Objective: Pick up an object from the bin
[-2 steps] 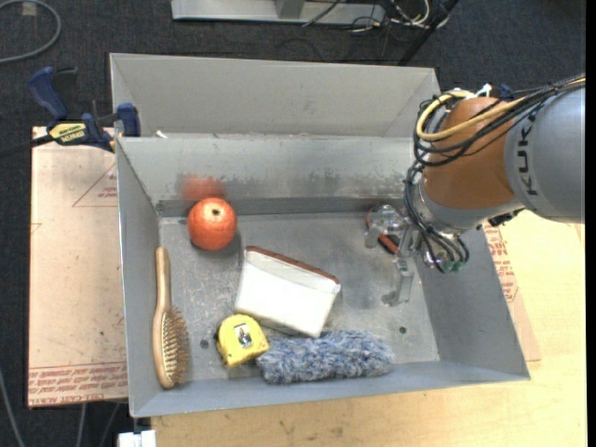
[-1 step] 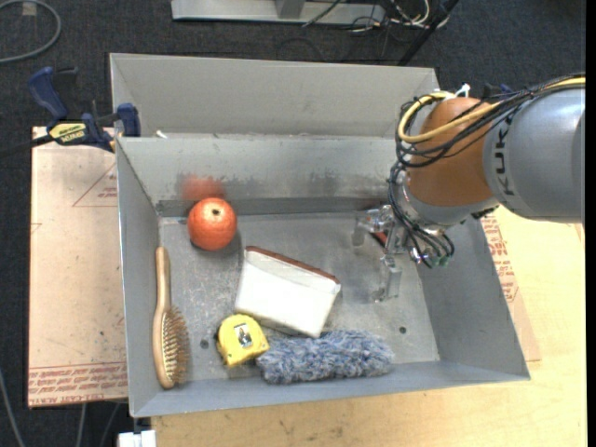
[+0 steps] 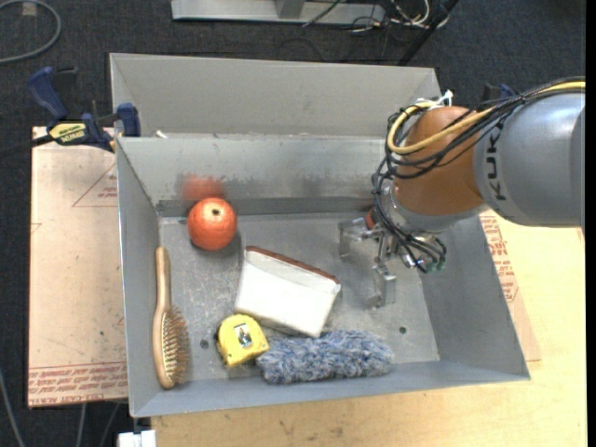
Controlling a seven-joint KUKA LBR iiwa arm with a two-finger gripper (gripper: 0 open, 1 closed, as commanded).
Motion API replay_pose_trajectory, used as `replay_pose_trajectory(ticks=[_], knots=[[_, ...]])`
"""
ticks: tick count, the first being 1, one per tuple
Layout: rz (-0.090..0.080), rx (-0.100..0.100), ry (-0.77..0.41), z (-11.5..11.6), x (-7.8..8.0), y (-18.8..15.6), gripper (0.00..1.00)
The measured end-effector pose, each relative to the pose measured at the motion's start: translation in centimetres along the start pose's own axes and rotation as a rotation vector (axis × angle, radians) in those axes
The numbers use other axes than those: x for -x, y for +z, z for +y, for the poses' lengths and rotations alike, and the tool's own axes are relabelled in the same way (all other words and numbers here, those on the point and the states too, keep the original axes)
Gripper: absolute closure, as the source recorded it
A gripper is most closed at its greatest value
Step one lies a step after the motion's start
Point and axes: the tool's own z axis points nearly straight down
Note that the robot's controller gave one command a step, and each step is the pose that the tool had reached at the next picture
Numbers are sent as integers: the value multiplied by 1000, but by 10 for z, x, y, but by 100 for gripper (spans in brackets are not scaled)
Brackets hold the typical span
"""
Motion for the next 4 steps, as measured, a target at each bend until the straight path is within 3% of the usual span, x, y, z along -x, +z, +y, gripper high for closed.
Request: replay_pose_trajectory(ticks=[1,2,3,4], knots=[[4,1,51,28,7,10,0],[-2,1,-24,36,22,13,0],[-1,1,-23,42,20,13,0],[2,-1,157,55,19,14,0]])
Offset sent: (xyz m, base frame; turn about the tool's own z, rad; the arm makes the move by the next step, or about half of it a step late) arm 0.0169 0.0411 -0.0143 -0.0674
